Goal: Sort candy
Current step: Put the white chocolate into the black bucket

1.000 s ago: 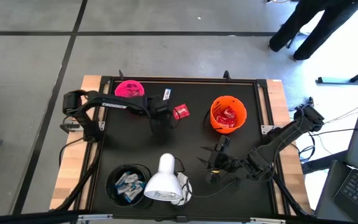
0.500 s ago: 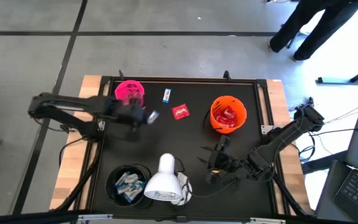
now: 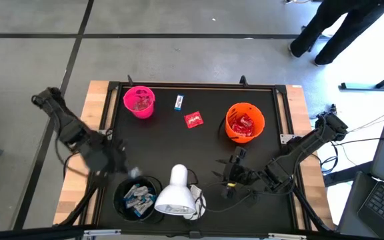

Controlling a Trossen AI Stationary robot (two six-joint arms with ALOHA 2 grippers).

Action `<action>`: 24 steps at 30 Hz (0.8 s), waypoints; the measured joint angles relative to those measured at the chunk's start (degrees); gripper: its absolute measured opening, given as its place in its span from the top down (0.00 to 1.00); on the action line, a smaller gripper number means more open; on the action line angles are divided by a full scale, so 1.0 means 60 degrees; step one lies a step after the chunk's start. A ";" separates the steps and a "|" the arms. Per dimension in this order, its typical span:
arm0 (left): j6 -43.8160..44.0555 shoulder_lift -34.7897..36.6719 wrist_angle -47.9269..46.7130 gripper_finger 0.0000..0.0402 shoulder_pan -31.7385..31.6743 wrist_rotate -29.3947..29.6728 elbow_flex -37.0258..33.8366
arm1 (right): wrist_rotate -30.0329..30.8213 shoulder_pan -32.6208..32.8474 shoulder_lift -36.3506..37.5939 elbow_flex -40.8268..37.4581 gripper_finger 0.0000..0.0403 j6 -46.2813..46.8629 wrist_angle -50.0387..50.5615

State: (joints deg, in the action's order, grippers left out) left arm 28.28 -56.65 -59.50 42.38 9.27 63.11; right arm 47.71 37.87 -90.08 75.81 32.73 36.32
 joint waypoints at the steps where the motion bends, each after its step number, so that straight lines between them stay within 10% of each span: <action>1: 0.0003 -0.0054 0.0388 1.00 0.0357 0.0150 0.0004 | -0.0016 0.0000 0.0000 0.0000 0.52 0.0000 0.0004; 10: -0.0107 -0.0620 0.2563 1.00 0.2264 0.1315 0.0004 | -0.0133 -0.0004 0.0000 0.0000 0.52 -0.0002 0.0050; 24: 0.1479 -0.1652 0.2676 1.00 0.2509 0.0749 0.0004 | -0.0143 -0.0004 0.0000 0.0000 0.52 -0.0004 0.0040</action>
State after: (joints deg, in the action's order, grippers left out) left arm 37.15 -66.56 -43.44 57.43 13.77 63.13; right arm 46.85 37.85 -90.08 75.81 32.71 36.56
